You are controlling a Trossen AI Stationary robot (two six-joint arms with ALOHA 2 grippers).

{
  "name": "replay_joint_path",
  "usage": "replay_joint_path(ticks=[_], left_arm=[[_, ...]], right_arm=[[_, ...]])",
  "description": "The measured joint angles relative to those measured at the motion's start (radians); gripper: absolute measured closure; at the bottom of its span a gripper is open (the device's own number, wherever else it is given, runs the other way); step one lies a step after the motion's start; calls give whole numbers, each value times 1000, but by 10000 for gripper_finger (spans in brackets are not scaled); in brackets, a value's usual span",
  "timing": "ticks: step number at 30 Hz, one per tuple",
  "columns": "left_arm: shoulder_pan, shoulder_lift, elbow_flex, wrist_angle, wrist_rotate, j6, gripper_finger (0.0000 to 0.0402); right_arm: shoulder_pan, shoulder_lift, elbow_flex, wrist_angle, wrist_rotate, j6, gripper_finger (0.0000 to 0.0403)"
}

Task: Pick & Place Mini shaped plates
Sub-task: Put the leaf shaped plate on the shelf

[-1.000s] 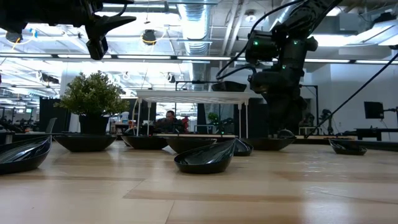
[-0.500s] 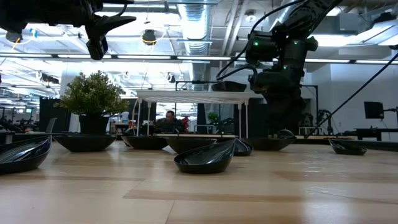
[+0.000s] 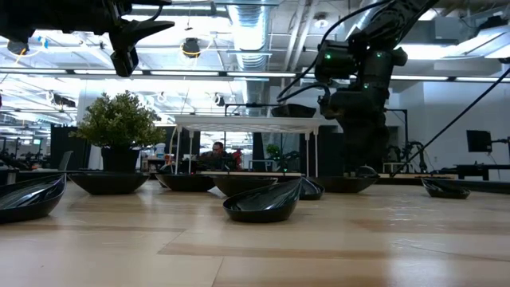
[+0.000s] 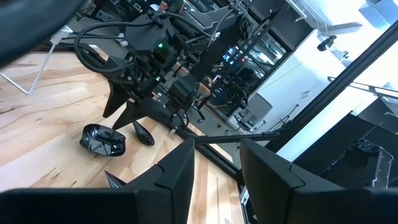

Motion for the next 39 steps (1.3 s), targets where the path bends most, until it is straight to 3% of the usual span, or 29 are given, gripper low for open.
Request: replay_joint_path(ticks=[12, 23, 39], left_arm=[[0, 0, 0, -5, 0, 0, 271], [0, 0, 0, -6, 1, 0, 271], [0, 0, 0, -7, 0, 0, 271]], right_arm=[[6, -1, 0, 0, 49, 0, 209], [22, -2, 0, -100, 18, -16, 224], [42, -1, -26, 42, -1, -128, 212]])
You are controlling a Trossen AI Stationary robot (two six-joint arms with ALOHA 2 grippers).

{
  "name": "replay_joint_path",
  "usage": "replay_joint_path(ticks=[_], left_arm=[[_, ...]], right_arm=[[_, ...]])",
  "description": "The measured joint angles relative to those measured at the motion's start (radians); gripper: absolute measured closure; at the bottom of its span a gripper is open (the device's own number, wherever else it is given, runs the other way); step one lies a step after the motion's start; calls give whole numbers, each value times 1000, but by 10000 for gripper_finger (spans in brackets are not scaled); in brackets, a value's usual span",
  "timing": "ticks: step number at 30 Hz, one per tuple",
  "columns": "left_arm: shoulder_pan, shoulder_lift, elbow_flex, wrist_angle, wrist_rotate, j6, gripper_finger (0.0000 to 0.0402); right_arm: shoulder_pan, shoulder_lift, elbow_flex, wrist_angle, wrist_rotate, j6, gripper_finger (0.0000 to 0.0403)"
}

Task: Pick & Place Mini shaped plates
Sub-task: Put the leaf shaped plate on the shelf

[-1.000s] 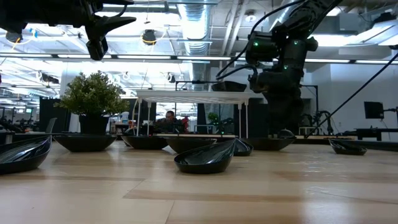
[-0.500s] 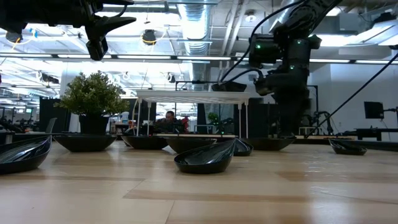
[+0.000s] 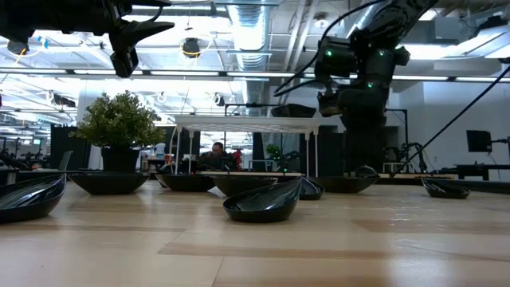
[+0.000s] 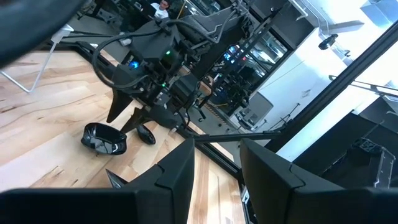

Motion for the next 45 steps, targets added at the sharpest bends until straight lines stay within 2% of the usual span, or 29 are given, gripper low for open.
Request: replay_joint_path(ticks=[11, 16, 20, 30, 32, 38, 45], left_arm=[[0, 0, 0, 0, 0, 0, 271], [0, 0, 0, 0, 0, 0, 271], [0, 0, 0, 0, 0, 0, 271], [0, 0, 0, -2, 0, 0, 271], [0, 0, 0, -2, 0, 0, 271], [0, 0, 0, -4, 0, 0, 271], [0, 0, 0, -6, 0, 0, 271]], right_arm=[[-32, 1, -105, 109, -6, 35, 216], [-32, 1, -124, 146, -58, 62, 230], [-32, 1, -123, 146, -79, 73, 262], [-32, 1, -123, 147, -79, 90, 384], [-32, 1, -123, 149, -81, 104, 397], [-32, -1, -122, 148, -85, 140, 392], [-25, -2, -65, 143, -163, 148, 399]])
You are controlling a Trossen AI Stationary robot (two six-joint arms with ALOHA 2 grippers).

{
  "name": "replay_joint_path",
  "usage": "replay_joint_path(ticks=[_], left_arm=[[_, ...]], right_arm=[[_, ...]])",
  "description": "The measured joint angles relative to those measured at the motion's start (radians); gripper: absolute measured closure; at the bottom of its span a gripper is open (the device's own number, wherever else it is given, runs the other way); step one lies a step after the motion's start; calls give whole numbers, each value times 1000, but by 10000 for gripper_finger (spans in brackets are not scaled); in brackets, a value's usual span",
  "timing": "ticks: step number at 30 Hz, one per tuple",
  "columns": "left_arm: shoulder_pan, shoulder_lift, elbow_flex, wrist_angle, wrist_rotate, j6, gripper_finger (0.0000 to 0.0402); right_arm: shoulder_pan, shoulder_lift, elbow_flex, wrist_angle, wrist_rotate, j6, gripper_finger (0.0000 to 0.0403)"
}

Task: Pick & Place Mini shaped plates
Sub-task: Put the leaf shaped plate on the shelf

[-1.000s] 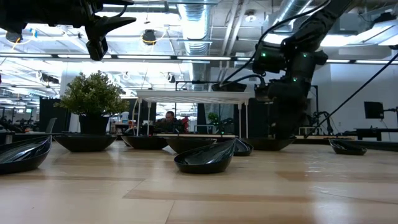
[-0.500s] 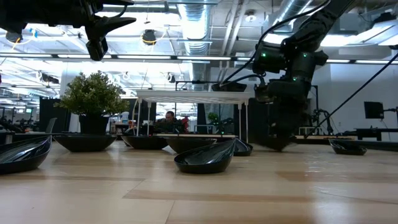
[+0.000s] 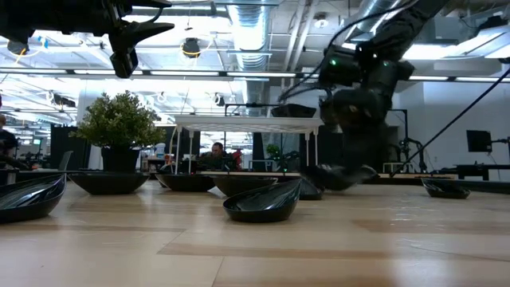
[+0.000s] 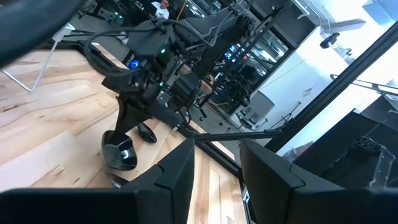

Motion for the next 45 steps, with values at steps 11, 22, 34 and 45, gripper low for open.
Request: replay_joint_path(ticks=[11, 22, 34, 45], left_arm=[[0, 0, 0, 0, 0, 0, 271], [0, 0, 0, 0, -27, 0, 271], [0, 0, 0, 0, -61, -4, 271], [0, 0, 0, 0, -60, -11, 271]], right_arm=[[1, 0, 266, -85, 2, -78, 401], [-106, 1, 595, -82, 123, 24, 402], [-175, 309, 953, -146, 161, 27, 403], [-252, 641, 1468, -558, 164, -117, 403]])
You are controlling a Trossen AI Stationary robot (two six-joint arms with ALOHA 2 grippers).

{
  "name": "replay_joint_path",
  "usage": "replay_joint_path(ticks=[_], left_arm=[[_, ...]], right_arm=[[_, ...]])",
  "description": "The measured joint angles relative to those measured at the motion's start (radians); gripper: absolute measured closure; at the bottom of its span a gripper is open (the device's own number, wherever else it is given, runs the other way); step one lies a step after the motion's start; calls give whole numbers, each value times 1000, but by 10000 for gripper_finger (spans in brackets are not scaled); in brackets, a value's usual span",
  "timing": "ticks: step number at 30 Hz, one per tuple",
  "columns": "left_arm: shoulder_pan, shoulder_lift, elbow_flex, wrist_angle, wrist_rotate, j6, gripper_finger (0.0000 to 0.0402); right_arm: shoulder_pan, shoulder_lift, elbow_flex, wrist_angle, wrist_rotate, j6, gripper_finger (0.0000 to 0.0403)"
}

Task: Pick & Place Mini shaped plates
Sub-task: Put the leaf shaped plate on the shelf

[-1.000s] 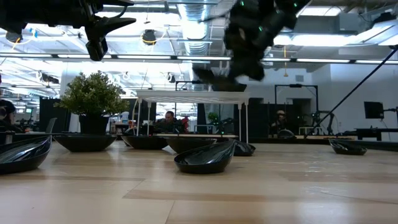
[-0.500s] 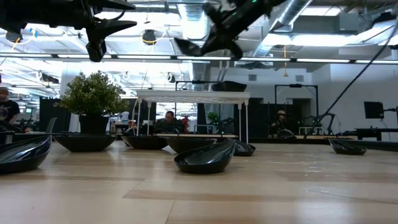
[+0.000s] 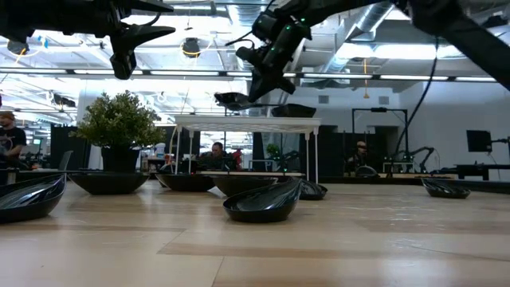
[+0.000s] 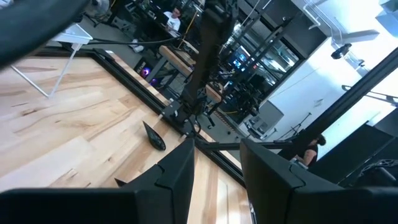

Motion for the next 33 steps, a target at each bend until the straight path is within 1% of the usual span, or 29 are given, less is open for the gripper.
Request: replay_joint_path(ticks=[4, 12, 15, 22, 33], left_arm=[[0, 0, 0, 0, 0, 0, 271], [0, 0, 0, -4, 0, 2, 271], [0, 0, 0, -9, 0, 3, 271], [0, 0, 0, -9, 0, 3, 271], [0, 0, 0, -11, 0, 1, 271]], right_arm=[[-6, 42, 69, -52, 0, -7, 403], [-19, 58, 63, -99, 9, -6, 403], [-19, 58, 63, -99, 27, -6, 403], [-21, 58, 63, -99, 26, -4, 402], [-20, 58, 63, -99, 26, -4, 368]])
